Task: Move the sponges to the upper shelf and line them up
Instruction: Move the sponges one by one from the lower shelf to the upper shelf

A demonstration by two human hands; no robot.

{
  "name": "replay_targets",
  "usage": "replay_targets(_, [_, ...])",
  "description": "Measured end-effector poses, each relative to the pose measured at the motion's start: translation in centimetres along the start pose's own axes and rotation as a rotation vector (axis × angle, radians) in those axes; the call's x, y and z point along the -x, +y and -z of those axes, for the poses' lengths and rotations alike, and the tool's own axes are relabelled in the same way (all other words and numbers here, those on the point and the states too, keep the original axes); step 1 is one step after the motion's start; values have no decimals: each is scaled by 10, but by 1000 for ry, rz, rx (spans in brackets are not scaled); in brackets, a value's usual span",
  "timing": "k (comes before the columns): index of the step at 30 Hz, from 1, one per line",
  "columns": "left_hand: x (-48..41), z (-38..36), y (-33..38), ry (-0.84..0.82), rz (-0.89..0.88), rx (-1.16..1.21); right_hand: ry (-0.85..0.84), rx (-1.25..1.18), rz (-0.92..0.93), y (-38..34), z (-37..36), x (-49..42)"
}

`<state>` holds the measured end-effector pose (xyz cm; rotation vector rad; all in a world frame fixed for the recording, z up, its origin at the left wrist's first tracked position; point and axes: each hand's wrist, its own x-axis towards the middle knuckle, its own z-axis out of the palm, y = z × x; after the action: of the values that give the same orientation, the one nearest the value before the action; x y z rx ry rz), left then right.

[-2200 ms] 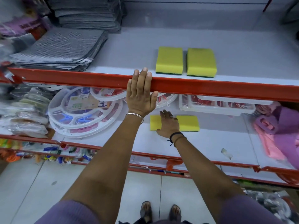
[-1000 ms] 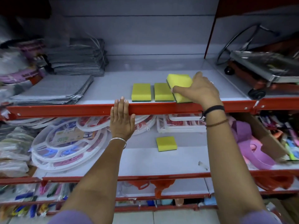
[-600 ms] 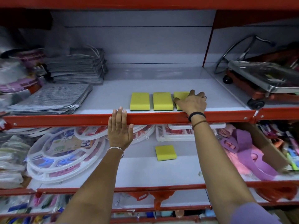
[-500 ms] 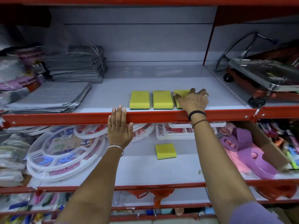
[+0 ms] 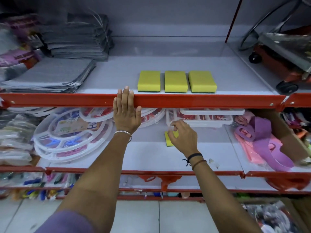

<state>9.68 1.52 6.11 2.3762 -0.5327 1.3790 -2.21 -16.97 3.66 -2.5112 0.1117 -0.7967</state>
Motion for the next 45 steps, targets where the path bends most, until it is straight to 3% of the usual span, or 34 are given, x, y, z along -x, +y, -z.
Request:
replay_targets(5, [1,-8,1,54,10,20,-378,70,-276,58,-46,22])
replay_targets(13, [2,-18,-1,141,-26,59,-819,344,-301,86,-83,-1])
replay_targets(16, [3,-20,-2,155,-36,59,-895,484,-289,88,-88,-5])
replay_targets(21, [3,-20,-3,155,-29,53,-868,535,-416,78,-84,-6])
replay_targets(25, [2,-16,-1,134,-19,42,-886,258,-599,57,-60,-7])
replay_targets(35, [-1,1,5,-73,76,4,-977,118,-509,-37,97,-43])
replay_targets(39, [-1,8,11,-92,99,27,-811,132,-455,-63,162,-60])
replay_targets(45, [1,15,17,-106,105,42,-320,68,-475,-40,203,-107])
